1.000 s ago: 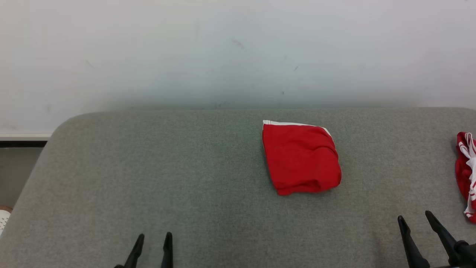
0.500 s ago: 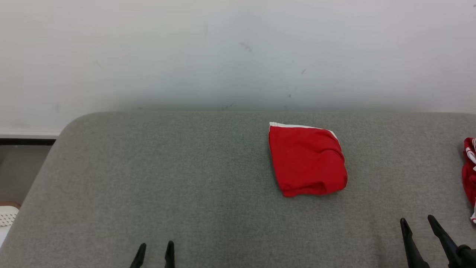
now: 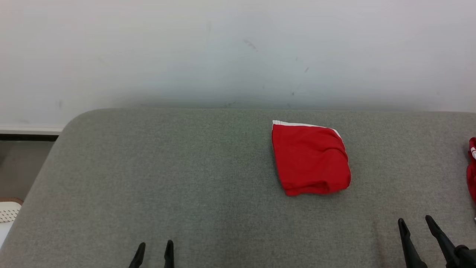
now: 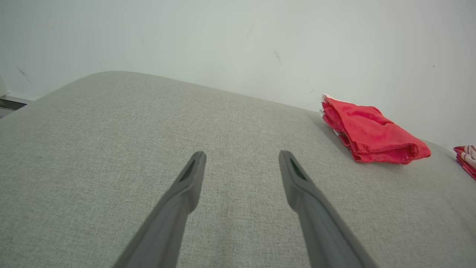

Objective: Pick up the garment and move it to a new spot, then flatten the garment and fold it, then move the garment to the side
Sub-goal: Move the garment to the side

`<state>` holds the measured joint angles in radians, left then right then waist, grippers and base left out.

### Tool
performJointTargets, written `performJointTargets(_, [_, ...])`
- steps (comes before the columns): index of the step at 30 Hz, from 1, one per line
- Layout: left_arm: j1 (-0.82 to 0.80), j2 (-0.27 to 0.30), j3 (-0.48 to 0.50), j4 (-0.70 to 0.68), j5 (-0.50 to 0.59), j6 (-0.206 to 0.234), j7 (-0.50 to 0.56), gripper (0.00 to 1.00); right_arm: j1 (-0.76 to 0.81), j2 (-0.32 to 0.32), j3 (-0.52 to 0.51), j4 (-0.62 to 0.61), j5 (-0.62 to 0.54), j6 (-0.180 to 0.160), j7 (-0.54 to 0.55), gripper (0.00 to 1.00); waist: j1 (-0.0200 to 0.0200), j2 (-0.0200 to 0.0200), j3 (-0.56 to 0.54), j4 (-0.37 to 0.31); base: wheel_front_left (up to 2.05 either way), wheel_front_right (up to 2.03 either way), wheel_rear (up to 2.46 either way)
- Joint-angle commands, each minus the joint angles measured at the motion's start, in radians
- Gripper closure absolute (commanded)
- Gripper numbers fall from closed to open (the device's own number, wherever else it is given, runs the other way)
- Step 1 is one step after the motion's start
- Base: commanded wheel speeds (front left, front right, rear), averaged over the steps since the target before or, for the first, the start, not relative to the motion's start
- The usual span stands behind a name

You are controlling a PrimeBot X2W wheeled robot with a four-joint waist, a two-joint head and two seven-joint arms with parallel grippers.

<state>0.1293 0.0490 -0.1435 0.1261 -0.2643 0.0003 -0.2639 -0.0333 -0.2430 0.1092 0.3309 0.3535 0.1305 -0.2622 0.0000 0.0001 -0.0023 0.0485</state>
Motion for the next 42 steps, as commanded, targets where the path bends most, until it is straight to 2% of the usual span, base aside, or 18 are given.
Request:
performJointTargets(1, [-0.002,0.003,0.002,0.001,0.0,-0.003,0.0,0.0,-0.001,0.0,0.0,0.003,0.007,0.0,-0.002,0.0,0.0,-0.0001,0.001,0.0,0.0,0.0,0.0])
performJointTargets(9, [-0.006,0.003,-0.004,-0.002,0.001,-0.001,0.0,0.0,-0.017,-0.005,0.0,-0.008,0.039,0.0,-0.002,0.0,0.0,-0.0001,0.015,0.002,0.0,0.0,0.0])
performJointTargets(15, [-0.026,0.003,-0.008,-0.007,0.01,-0.004,0.0,0.0,-0.072,-0.025,0.007,-0.024,0.168,0.0,0.045,0.0,0.0,-0.0001,0.057,0.013,0.0,0.0,0.0])
performJointTargets(19, [-0.053,0.003,-0.018,-0.007,0.015,-0.007,0.0,0.0,-0.135,-0.046,0.007,-0.05,0.313,0.0,0.185,0.0,0.0,-0.0001,0.103,0.03,0.0,0.0,0.0])
performJointTargets(23, [-0.077,0.003,-0.027,-0.003,0.009,-0.006,0.0,0.0,-0.199,-0.067,0.005,-0.072,0.451,0.0,0.388,0.0,0.0,-0.0001,0.142,0.055,0.0,0.0,0.0])
performJointTargets(28, [-0.106,0.004,-0.057,0.007,-0.013,-0.001,0.0,0.0,-0.292,-0.062,-0.074,-0.03,0.552,0.0,0.606,0.0,0.0,-0.0001,0.177,0.097,0.0,0.0,0.0])
performJointTargets(35, [-0.131,0.003,-0.11,0.014,-0.04,0.014,0.0,0.0,-0.436,-0.013,-0.226,0.11,0.561,0.0,0.821,0.0,0.0,-0.0001,0.208,0.162,0.0,0.0,0.0])
performJointTargets(42, [-0.148,0.004,-0.137,0.023,-0.047,0.016,0.0,0.0,-0.541,0.028,-0.346,0.227,0.506,0.0,0.927,0.0,0.0,-0.0001,0.234,0.211,0.0,0.0,0.0])
